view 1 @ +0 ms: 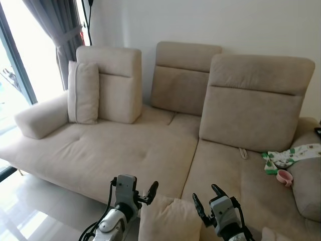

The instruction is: Move the pillow to the sofa from floor

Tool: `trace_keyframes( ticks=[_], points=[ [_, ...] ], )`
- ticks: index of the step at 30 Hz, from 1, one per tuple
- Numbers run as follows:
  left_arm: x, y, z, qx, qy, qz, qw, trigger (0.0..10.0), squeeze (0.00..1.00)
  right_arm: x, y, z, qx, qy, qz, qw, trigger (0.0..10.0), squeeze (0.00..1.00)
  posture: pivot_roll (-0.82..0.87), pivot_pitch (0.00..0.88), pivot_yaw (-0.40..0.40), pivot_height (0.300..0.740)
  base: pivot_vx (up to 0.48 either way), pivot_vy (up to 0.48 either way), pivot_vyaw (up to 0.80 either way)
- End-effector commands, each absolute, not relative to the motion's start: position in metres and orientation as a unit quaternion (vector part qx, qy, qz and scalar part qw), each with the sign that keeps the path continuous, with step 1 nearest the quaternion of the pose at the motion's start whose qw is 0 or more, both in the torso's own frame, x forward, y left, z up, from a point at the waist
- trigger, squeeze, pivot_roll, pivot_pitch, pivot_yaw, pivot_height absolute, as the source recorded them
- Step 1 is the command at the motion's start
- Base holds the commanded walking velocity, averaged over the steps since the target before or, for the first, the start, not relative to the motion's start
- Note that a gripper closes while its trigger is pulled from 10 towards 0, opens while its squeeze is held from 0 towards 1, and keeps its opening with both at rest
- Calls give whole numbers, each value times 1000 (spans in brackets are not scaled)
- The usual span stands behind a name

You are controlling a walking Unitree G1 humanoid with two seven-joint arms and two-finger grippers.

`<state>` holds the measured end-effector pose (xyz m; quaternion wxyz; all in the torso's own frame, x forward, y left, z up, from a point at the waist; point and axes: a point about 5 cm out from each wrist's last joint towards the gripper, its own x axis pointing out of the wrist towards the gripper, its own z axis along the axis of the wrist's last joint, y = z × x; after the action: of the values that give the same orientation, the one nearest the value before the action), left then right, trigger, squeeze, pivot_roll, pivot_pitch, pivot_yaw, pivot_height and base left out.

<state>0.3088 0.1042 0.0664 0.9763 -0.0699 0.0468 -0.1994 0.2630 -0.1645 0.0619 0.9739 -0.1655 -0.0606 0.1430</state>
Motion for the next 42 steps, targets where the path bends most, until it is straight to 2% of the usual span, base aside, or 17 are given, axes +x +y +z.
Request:
trace_keyframes(
  ticks=[1, 17, 27, 28, 34, 38, 40, 42],
  points=[
    [309, 106, 64, -75, 51, -193, 977, 10000, 0, 262, -163, 59, -162, -58, 148, 974, 10000, 0, 7, 0, 23, 635, 0, 0, 0],
    [311, 105, 65, -74, 48, -195, 977, 10000, 0, 260, -161, 57, -154, -55, 152, 975, 10000, 0, 6, 0, 31, 580, 0, 0, 0],
    [310, 89, 76, 38, 13, -232, 972, 10000, 0, 270, -183, 42, -183, 28, 134, 974, 10000, 0, 14, 0, 36, 570, 0, 0, 0],
    [310, 85, 79, 73, 4, -243, 967, 10000, 0, 275, -190, 41, -188, 45, 136, 972, 10000, 0, 15, 0, 37, 570, 0, 0, 0],
    [309, 73, 86, 164, -16, -282, 945, 10000, 0, 291, -206, 48, -231, 68, 160, 957, 10000, 0, 24, 0, 49, 570, 0, 0, 0],
    [308, 72, 88, 174, -21, -286, 942, 10000, 0, 295, -210, 51, -248, 69, 159, 953, 10000, 0, 36, 7, 58, 570, 0, 0, 0],
    [306, 73, 88, 176, -23, -287, 941, 10000, 0, 298, -214, 52, -262, 70, 155, 950, 10000, 0, 47, 25, 66, 570, 0, 0, 0],
    [298, 76, 89, 184, -23, -294, 938, 10000, 0, 305, -220, 56, -289, 73, 148, 943, 10000, 0, 82, 99, 94, 570, 0, 0, 0]
  ],
)
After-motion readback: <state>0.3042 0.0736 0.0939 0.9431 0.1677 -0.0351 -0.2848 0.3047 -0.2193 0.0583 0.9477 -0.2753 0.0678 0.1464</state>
